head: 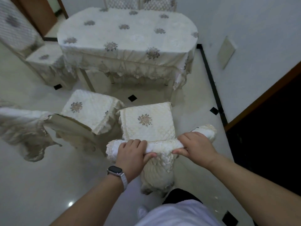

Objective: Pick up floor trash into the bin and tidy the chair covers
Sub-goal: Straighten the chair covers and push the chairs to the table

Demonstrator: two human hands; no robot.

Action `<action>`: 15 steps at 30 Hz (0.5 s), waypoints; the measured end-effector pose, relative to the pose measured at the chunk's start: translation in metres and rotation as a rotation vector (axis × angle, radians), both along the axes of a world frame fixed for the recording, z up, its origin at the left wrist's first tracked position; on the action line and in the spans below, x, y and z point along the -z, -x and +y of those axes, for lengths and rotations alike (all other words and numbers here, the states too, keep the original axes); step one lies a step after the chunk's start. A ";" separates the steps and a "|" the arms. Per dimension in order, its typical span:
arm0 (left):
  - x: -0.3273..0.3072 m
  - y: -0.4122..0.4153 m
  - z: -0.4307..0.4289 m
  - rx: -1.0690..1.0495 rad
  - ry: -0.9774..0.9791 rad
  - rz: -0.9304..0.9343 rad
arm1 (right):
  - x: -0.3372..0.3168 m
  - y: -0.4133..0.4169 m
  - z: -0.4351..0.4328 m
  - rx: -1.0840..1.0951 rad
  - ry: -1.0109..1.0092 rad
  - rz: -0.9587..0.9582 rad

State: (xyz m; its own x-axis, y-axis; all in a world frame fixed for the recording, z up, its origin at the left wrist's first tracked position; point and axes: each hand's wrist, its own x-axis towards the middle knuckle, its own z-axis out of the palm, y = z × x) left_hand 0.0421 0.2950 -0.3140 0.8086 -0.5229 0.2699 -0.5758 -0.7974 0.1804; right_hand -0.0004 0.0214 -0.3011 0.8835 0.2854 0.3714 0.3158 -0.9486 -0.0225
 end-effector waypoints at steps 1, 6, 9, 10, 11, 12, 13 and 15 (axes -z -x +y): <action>-0.002 -0.007 0.002 -0.007 0.006 -0.005 | -0.003 -0.007 0.003 0.005 -0.006 -0.022; -0.017 -0.055 0.005 -0.047 0.068 -0.043 | -0.014 -0.056 0.009 0.020 -0.052 -0.073; -0.025 -0.088 0.005 -0.081 0.094 -0.033 | -0.018 -0.092 0.012 0.016 -0.084 -0.103; -0.027 -0.098 0.005 -0.097 0.105 -0.015 | -0.019 -0.104 0.013 0.008 -0.088 -0.116; -0.030 -0.109 0.004 -0.117 0.117 0.006 | -0.021 -0.117 0.013 0.006 -0.096 -0.130; -0.033 -0.120 0.002 -0.133 0.127 0.020 | -0.024 -0.129 0.013 0.008 -0.111 -0.143; -0.035 -0.131 0.002 -0.142 0.135 0.023 | -0.026 -0.141 0.012 0.011 -0.129 -0.155; -0.039 -0.155 0.000 -0.130 0.148 0.012 | -0.028 -0.163 0.007 0.005 -0.145 -0.176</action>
